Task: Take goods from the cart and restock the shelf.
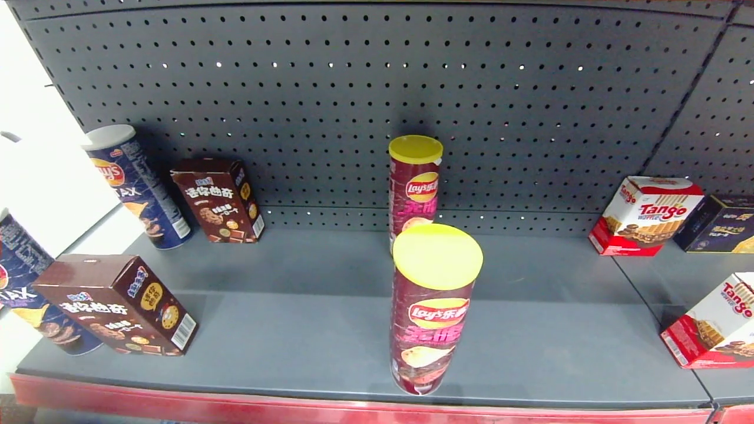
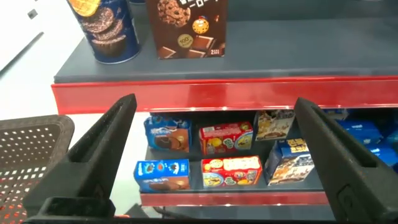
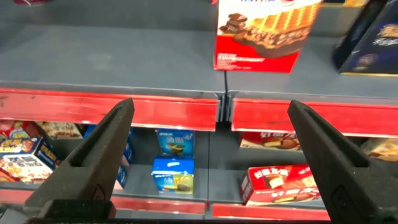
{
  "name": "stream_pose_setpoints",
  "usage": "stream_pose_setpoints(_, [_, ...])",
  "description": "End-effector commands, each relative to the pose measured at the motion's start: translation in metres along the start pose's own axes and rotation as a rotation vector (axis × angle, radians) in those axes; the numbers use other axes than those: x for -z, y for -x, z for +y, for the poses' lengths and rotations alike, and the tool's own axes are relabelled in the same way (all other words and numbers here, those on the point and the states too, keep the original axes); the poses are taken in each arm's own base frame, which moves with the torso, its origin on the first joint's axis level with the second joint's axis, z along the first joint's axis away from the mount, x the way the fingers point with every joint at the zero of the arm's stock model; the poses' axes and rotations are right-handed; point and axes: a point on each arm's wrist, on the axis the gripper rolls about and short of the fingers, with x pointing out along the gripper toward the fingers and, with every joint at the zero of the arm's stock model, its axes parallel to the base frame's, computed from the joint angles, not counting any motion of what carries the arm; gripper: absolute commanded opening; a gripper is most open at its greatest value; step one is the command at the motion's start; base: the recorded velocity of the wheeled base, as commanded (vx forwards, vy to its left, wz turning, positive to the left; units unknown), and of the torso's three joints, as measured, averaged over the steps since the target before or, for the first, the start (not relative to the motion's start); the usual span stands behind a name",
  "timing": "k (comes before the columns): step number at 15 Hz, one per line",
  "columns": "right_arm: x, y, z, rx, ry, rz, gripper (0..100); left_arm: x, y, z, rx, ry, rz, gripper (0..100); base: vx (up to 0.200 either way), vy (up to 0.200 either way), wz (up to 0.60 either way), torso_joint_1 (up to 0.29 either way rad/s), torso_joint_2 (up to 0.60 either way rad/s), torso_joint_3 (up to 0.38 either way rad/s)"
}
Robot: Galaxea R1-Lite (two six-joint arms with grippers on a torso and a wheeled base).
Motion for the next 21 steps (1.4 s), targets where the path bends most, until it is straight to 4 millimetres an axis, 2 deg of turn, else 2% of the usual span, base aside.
stream_pose_setpoints(1, [0.0, -0.0001, 0.0, -0.002, 0.001, 0.001, 100, 0.0, -0.0002, 0.0, 0.0, 0.0, 0.002, 100, 0.0, 0.0, -0.6, 0.012, 0.0, -0.002])
stream_pose_setpoints(21, [0.0, -0.0001, 0.0, -0.001, 0.001, 0.001, 100, 0.0001, -0.0002, 0.0002, -0.009, 0.008, 0.002, 100, 0.0, 0.01, 0.0, 0.0, 0.0, 0.0])
